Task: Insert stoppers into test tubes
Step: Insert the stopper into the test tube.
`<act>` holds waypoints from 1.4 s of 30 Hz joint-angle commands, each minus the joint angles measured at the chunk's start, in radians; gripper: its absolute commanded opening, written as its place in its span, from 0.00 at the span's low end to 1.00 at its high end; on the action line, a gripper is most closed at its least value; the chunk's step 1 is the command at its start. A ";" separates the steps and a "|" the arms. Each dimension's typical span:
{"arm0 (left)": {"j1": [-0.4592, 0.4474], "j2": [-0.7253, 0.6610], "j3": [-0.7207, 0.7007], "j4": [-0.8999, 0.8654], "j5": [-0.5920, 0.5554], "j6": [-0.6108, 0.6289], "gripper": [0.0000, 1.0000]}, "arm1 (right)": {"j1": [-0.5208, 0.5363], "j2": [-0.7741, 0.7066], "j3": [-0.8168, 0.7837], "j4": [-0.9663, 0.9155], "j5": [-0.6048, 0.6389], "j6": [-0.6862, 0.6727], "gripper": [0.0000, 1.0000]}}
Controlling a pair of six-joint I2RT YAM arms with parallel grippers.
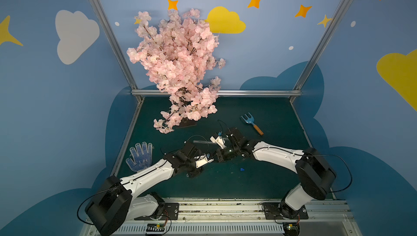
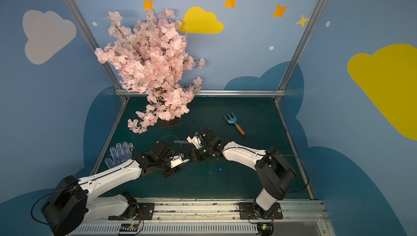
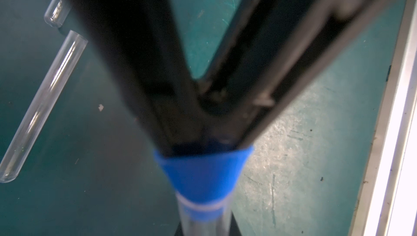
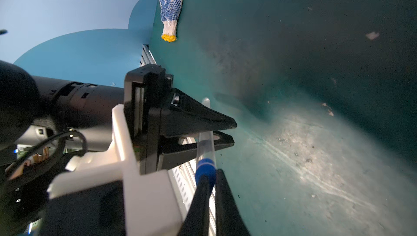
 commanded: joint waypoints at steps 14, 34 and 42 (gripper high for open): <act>-0.094 -0.049 0.104 0.419 0.228 0.107 0.02 | 0.061 0.070 -0.046 0.130 -0.078 0.050 0.13; -0.133 -0.047 0.072 0.445 0.229 0.135 0.02 | 0.040 0.121 -0.081 0.152 -0.056 0.086 0.20; -0.111 -0.025 0.110 0.427 0.237 -0.002 0.02 | 0.042 0.110 -0.091 0.161 -0.010 0.101 0.21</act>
